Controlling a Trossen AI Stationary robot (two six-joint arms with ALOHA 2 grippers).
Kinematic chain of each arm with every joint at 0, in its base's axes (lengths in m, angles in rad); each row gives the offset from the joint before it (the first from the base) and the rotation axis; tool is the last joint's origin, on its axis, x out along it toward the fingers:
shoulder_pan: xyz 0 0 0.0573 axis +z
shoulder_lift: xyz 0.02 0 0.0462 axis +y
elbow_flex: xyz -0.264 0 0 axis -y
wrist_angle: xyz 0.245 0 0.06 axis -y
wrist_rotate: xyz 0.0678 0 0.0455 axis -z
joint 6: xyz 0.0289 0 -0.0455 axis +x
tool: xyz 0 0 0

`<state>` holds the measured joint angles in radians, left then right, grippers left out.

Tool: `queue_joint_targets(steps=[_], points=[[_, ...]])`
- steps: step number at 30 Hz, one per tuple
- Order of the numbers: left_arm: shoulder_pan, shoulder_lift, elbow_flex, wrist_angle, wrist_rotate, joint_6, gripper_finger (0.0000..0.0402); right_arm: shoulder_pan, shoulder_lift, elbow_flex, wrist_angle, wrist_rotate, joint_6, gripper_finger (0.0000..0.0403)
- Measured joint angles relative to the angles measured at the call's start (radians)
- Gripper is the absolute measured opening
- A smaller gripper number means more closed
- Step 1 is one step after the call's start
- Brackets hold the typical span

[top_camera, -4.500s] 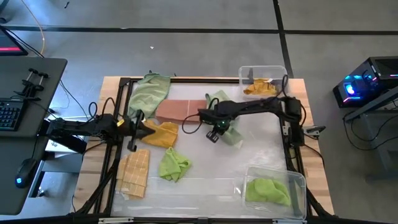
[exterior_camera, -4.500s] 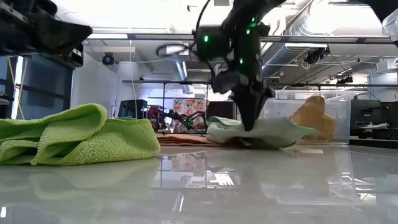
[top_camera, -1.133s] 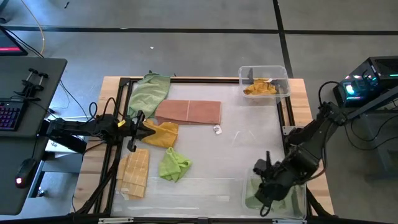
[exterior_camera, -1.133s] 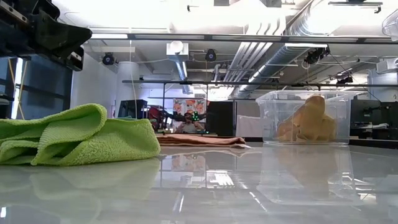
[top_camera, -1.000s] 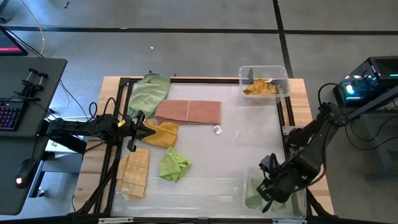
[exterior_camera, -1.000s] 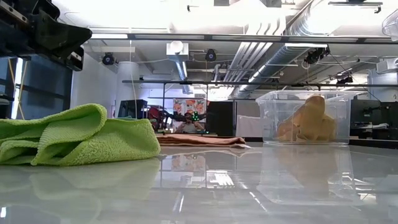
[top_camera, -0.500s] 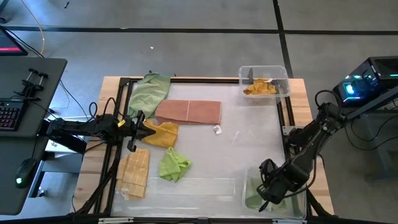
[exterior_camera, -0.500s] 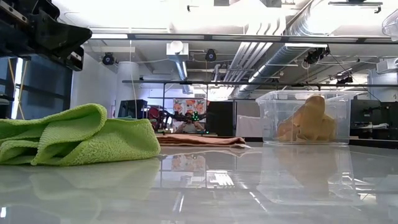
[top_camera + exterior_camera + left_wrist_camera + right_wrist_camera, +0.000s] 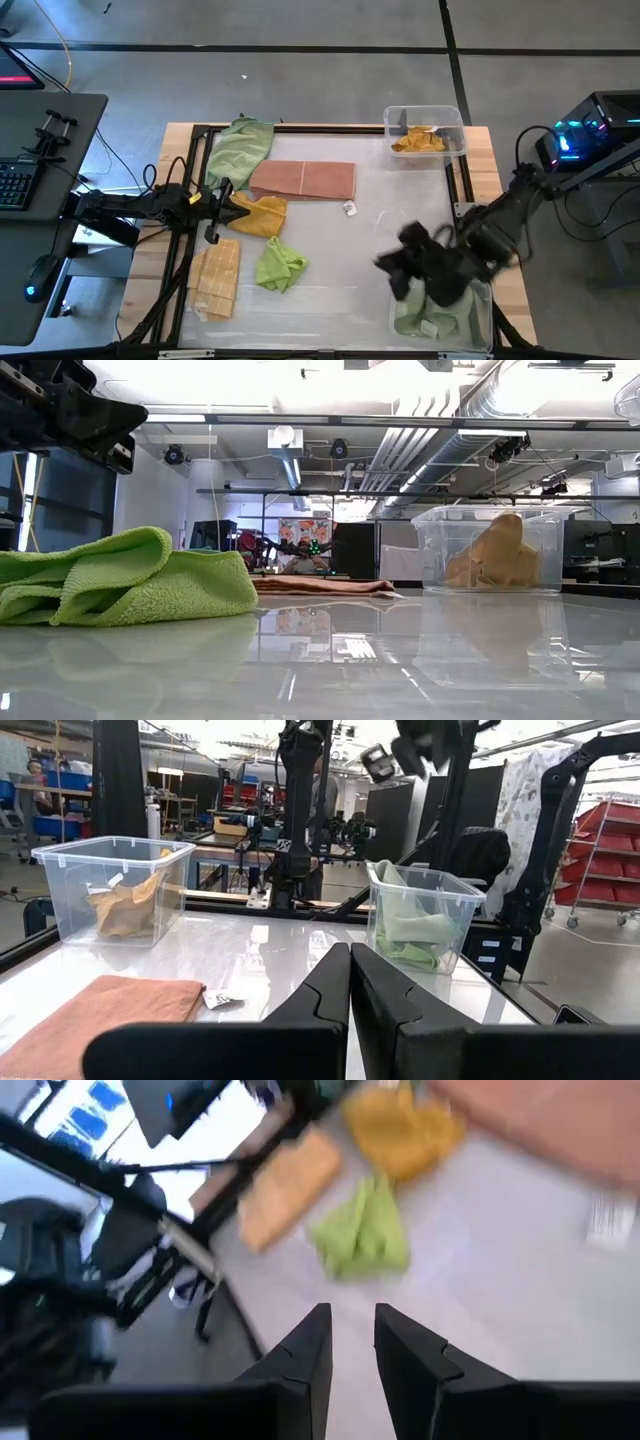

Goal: Sort microfiber towel by color & place in baskets
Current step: Put the light orange towel into the top transparent bin

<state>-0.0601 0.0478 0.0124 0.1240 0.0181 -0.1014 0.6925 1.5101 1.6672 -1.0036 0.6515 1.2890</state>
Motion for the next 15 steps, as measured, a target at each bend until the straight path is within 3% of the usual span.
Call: queue_joint_targets(steps=[3,7,15], points=[[0.0,0.0,0.0,0.0,0.0,0.0,0.0,-0.137,0.007,0.0,0.072,-0.045,-0.156,0.0071],[0.0,0.0,0.0,0.0,0.0,0.0,0.0,-0.331,0.043,0.0,0.129,-0.182,-0.359,0.0081],[0.0,0.0,0.0,0.0,0.0,0.0,0.0,-0.663,0.199,0.0,0.219,-0.533,-0.639,0.0175]])
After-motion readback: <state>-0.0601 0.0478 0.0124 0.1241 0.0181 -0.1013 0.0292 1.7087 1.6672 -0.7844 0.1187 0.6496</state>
